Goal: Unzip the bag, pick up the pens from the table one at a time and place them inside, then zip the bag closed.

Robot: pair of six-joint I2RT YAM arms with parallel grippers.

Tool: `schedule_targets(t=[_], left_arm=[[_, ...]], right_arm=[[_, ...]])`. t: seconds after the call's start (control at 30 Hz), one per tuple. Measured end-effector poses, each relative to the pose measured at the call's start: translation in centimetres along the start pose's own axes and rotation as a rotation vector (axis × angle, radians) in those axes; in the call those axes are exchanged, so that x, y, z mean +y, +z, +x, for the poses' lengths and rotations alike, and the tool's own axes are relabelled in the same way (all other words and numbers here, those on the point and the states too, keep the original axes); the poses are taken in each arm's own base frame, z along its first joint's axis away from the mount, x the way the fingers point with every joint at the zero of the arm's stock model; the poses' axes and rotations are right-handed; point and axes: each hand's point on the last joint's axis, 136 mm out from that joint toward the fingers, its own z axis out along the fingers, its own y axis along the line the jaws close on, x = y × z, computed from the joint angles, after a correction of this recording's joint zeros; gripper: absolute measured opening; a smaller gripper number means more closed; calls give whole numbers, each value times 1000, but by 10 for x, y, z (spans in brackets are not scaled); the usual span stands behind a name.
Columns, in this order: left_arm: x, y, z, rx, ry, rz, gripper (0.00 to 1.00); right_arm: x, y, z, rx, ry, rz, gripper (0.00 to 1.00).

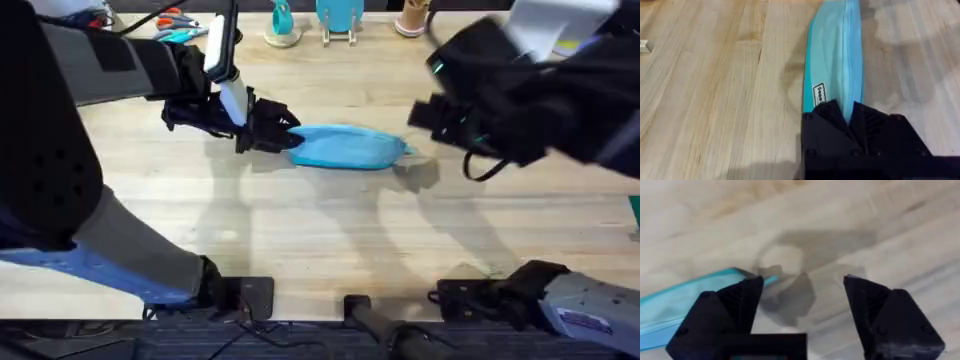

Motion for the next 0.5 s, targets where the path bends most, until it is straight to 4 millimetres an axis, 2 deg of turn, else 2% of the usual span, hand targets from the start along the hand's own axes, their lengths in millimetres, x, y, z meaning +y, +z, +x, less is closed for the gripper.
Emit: schedule_targets(t=[0.17, 0.37, 0.4, 0.47, 0.5], left_arm=[[0, 0, 0, 0, 0, 0, 41], [0, 0, 0, 0, 0, 0, 41], [0, 0, 0, 0, 4, 0, 78], [1, -1, 2, 8, 5, -5, 357], [2, -4, 5, 18, -2, -13, 831]], right_arm=[[1, -33, -25, -80, 21, -94, 995], [-4, -55, -32, -125, -50, -167, 995], [-5, -58, -33, -132, -66, -174, 995], [-6, -61, -34, -143, -100, -183, 996], [-6, -62, -34, -148, -139, -184, 996]])
